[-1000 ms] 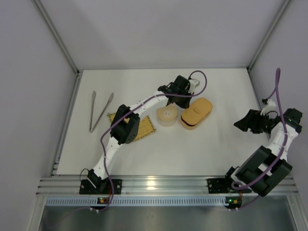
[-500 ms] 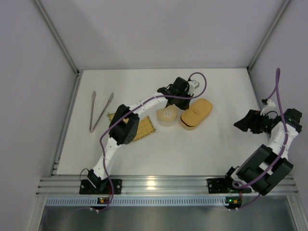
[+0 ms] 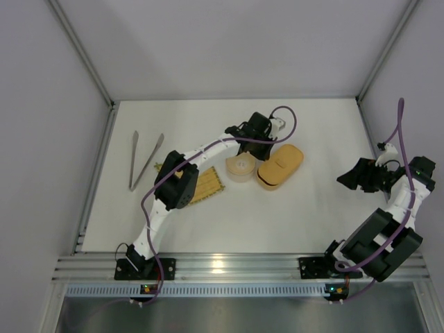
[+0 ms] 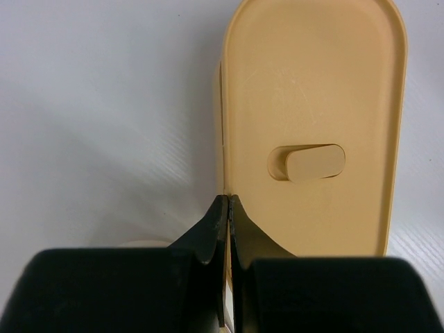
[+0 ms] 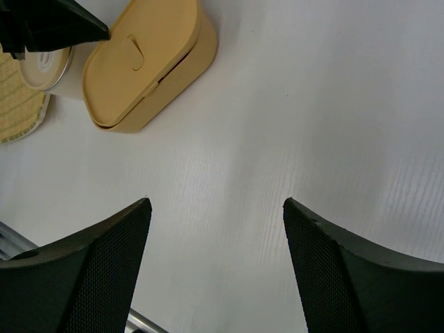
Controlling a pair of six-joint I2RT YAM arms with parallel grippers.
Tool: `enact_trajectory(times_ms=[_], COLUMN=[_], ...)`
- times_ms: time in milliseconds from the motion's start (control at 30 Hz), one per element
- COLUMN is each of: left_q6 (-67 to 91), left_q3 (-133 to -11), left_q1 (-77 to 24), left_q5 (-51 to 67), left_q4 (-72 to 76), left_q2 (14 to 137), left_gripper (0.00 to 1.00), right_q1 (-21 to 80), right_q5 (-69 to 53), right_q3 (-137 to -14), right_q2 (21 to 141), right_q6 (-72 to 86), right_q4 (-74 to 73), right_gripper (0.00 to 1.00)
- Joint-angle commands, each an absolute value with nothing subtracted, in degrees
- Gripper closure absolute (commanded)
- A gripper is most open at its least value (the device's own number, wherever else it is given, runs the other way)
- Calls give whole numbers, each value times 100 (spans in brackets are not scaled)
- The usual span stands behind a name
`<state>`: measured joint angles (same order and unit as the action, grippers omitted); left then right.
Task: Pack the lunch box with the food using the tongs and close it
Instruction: Close the box lid on the packing box.
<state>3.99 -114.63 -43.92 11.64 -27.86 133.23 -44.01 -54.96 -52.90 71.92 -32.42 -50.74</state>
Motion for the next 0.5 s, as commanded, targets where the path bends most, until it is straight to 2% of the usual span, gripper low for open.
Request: enact_trajectory(times_ms=[0,467], left_q6=[334,360], left_q3=[-11400,-11294], left_q1=[-4403,-4394], left_q5=[1195,1257], left_q4=[-2804,-2883], left_q2=[12797,12665], left_gripper=[100,100], right_q1=[-4430,-4403], right_q5=[-5783,-5774], right_q3=[-5291,-5282], right_q2=[7146,7154], right_q6=[-3393,-3375], right_q4=[-4799,-4781], right_gripper=[24,24])
